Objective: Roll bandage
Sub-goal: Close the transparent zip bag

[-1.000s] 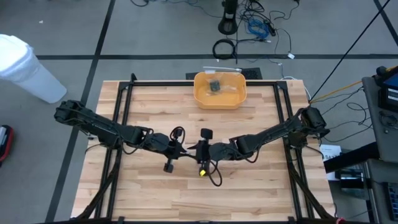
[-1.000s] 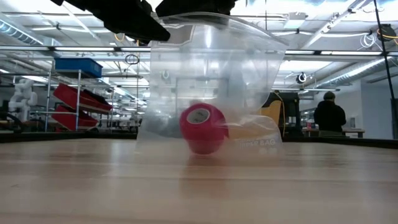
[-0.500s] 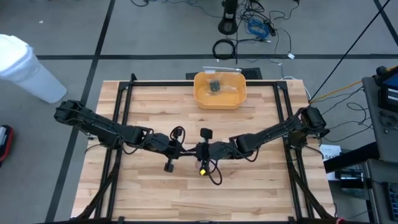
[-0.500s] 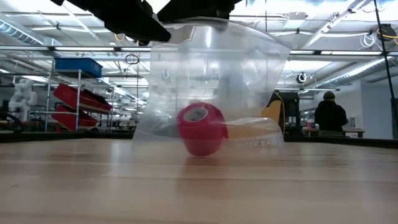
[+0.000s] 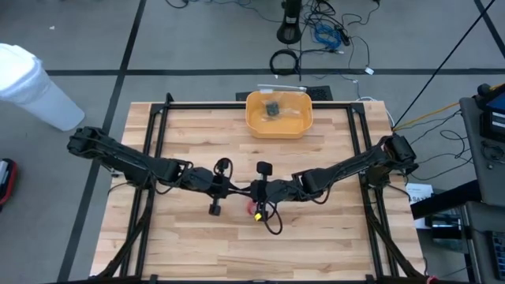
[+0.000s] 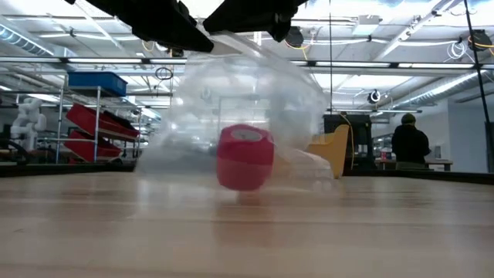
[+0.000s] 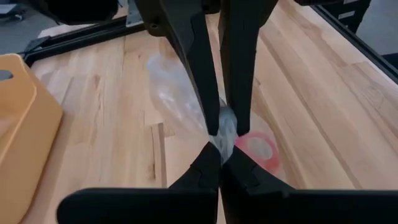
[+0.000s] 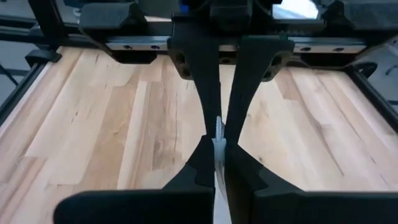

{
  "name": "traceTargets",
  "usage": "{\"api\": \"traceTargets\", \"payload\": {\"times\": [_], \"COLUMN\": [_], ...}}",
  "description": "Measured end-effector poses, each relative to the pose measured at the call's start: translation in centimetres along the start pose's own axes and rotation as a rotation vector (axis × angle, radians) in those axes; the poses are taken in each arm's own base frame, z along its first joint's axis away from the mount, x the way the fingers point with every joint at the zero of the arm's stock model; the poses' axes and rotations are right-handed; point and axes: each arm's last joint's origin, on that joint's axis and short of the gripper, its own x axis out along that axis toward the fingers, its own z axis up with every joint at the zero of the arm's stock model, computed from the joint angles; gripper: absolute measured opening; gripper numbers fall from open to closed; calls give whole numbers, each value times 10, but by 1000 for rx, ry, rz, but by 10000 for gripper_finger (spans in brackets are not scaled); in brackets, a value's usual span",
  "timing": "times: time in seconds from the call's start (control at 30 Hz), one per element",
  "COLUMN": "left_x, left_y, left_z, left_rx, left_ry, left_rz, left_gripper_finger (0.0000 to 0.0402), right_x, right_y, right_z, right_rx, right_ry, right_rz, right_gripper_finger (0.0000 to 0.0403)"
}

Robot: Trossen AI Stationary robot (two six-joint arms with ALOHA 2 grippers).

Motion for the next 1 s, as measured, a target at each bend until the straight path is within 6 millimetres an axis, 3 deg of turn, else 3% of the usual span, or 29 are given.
{"api": "traceTargets", "payload": {"times": [0.7, 1.0], "left_x": [-10, -29], "left_y": [-15, -15], "left_z": [6, 10], "left_rx": [68, 74], "left_ry": [-62, -81], "left_rz": [-260, -278], "left_gripper_finger": [0, 0], "right_x": [-13, -16], "right_y": [5, 9], "right_z": [-1, -7], "right_rx": [-54, -31], "right_ry": [50, 110], "right_rz": [42, 37], "right_gripper_finger": [0, 0]}}
